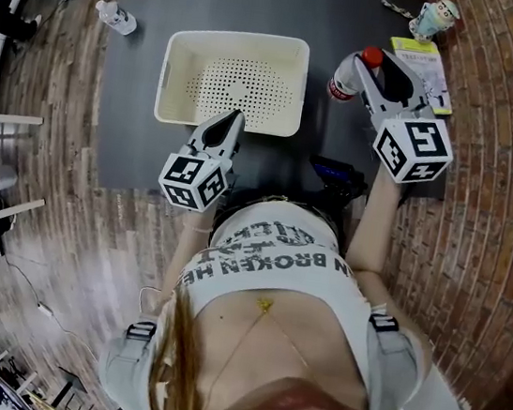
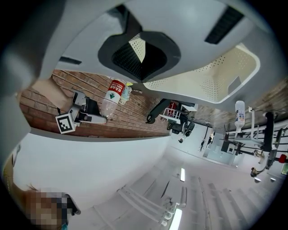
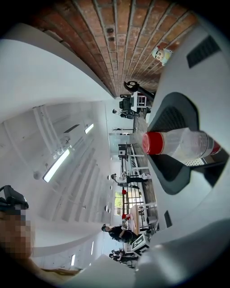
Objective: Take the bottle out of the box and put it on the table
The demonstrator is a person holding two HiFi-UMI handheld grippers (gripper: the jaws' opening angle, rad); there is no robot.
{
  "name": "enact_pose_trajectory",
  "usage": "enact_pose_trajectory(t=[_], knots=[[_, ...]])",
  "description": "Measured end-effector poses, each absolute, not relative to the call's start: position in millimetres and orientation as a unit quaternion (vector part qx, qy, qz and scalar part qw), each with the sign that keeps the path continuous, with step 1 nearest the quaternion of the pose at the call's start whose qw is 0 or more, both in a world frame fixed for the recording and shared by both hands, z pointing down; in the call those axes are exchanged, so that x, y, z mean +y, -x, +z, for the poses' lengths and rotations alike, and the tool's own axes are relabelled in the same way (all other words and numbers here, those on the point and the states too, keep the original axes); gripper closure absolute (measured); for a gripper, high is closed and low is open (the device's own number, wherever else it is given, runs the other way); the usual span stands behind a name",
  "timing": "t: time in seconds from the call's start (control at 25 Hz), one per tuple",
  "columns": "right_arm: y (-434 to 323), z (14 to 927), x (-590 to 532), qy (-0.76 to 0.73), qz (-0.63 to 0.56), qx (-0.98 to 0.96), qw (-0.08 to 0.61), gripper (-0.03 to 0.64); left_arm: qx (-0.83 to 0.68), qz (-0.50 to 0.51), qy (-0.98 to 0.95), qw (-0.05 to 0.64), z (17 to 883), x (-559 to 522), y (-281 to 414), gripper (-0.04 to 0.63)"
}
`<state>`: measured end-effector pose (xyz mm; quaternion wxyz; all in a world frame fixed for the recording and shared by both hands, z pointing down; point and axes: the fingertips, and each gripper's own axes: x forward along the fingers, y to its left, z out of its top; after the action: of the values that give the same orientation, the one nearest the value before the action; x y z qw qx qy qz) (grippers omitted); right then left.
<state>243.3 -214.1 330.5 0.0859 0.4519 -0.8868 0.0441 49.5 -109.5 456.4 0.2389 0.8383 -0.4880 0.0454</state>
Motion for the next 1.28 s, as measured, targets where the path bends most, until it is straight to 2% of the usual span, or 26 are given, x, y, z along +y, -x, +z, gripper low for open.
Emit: enact_pose_trajectory(t=[0.24, 1.28], knots=[[-252, 348, -216, -0.443, 0.052, -0.89, 0.093, 0.466, -0.489, 0.047, -0.834, 0.249, 464, -105, -61, 0.591], [-250, 488, -220, -0.428, 0.094, -0.875, 0.205, 0.468, -0.504, 0.052, -0.82, 0.266, 476, -96, -59, 0.591]])
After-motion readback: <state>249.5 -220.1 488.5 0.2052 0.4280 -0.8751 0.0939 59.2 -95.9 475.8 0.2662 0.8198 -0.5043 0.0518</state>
